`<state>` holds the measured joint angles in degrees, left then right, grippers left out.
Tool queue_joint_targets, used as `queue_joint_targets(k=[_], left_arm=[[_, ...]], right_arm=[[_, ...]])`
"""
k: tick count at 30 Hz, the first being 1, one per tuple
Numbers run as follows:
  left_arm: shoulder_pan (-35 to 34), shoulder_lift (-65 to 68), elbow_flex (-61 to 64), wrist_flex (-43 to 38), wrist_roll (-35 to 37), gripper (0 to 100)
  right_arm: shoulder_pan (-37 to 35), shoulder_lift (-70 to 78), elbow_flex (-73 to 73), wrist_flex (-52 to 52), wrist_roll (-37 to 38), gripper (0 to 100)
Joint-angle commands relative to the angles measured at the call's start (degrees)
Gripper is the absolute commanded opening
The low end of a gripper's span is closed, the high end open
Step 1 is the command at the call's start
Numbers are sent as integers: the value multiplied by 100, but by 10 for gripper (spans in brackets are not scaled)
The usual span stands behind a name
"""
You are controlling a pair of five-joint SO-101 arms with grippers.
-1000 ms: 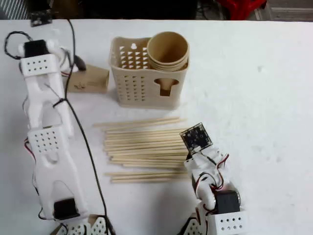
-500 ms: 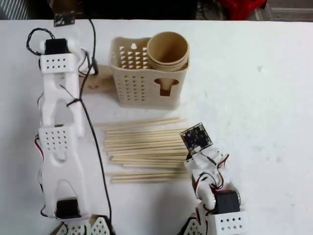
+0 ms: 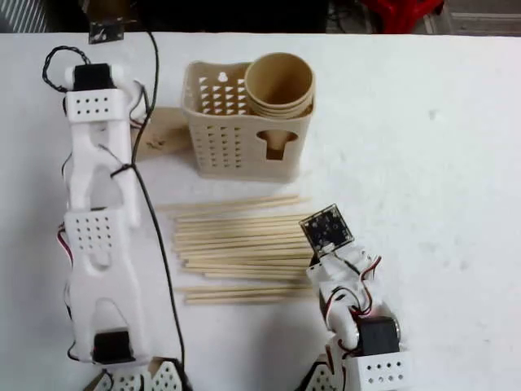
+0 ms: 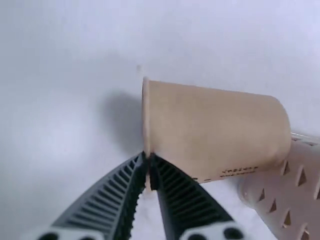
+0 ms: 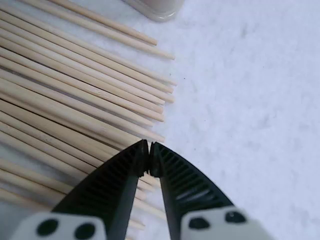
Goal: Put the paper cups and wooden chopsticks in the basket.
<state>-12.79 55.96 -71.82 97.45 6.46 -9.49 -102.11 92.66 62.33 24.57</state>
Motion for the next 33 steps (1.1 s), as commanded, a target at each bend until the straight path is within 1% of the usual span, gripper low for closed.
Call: queue_joint_targets(k=[1,4,7,11,14,18,20,22,24,27,30,33], left_arm=[[-303,-365,-1020,484,-273,20],[-523,-673,-1433,510,-484,20],[-655,-1182,-1319,510,-659,20],[-646,-1991,-1152,501,-853,20],[-462,-2659,-1178,492,-862,20],[207,-3662,-1160,484,-853,20],[752,-4092,-1187,475,-853,20],[1437,-4409,-1134,369,-862,20],[2044,-4470,-1134,211,-958,20],[2721,-4338,-1134,-26,-1424,20],[2993,-3899,-1134,-202,-1495,20],[2976,-3424,-1134,-404,-1521,20]], right_arm=[[-22,-22,-26,-127,62,18],[-22,-22,-26,-127,62,18],[-22,-22,-26,-127,62,18],[-40,-22,-26,-127,62,18],[-40,-22,-26,-127,62,18],[-48,-22,-26,-127,62,18],[-48,-22,-26,-127,62,18],[-48,-22,-26,-127,62,18],[-22,-22,-26,-127,62,18],[-22,-22,-26,-127,62,18],[-22,-22,-26,-136,62,18],[-22,-22,-26,-136,62,18]])
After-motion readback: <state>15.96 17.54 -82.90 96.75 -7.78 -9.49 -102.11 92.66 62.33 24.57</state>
